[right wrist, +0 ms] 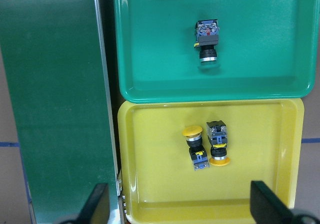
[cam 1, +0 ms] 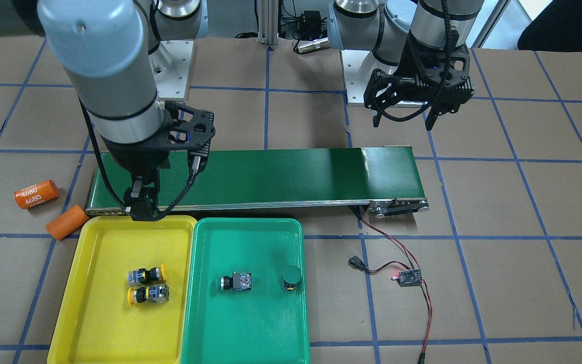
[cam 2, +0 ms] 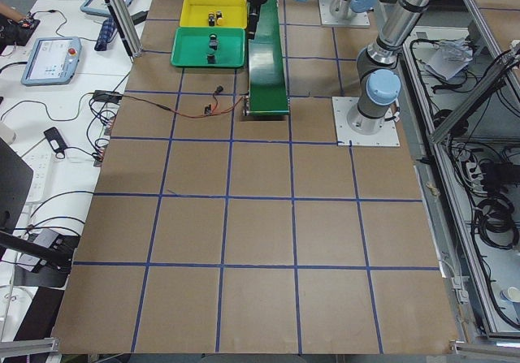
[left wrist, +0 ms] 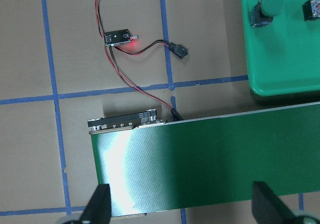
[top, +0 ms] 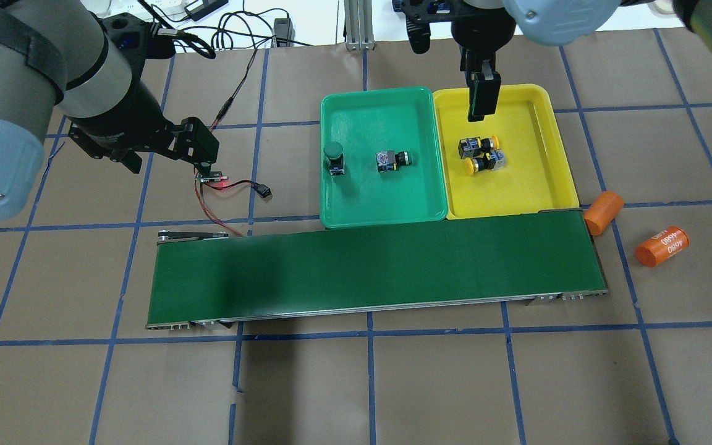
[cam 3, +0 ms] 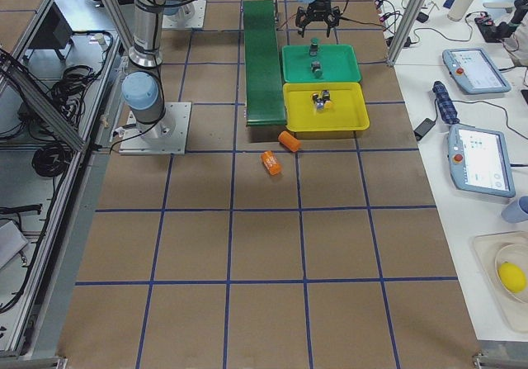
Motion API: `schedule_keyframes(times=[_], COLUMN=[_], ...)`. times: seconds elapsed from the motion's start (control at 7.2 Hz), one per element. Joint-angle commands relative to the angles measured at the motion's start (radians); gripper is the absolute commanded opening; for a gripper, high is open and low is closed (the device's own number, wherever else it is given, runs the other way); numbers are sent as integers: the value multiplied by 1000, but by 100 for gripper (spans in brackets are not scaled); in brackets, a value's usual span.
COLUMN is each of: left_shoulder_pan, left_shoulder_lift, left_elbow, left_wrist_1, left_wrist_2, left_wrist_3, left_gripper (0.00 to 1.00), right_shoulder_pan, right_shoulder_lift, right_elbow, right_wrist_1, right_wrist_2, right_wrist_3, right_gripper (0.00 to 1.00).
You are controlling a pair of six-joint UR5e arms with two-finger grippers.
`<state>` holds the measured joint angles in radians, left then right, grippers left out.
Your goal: Sort buttons by color to trays
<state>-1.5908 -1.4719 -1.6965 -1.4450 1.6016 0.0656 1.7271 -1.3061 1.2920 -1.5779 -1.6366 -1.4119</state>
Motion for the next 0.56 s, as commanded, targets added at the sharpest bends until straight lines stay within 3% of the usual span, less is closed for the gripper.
schedule_keyframes(times=[0.0, 0.42], left_shoulder_pan=[0, 0], left_shoulder_lift=[1, 1], left_elbow=[-2, -2], left_wrist_1=[0, 0], left_wrist_2=[0, 1], left_wrist_3=[2, 2], left_gripper=[100, 100], right_shoulder_pan=[-20, -31], right_shoulder_lift=[-56, -53], right_elbow=[1, 19], right_wrist_1=[52, 52], right_wrist_2=[-20, -3], right_wrist_3=[-5, 77], right_gripper=[100, 100])
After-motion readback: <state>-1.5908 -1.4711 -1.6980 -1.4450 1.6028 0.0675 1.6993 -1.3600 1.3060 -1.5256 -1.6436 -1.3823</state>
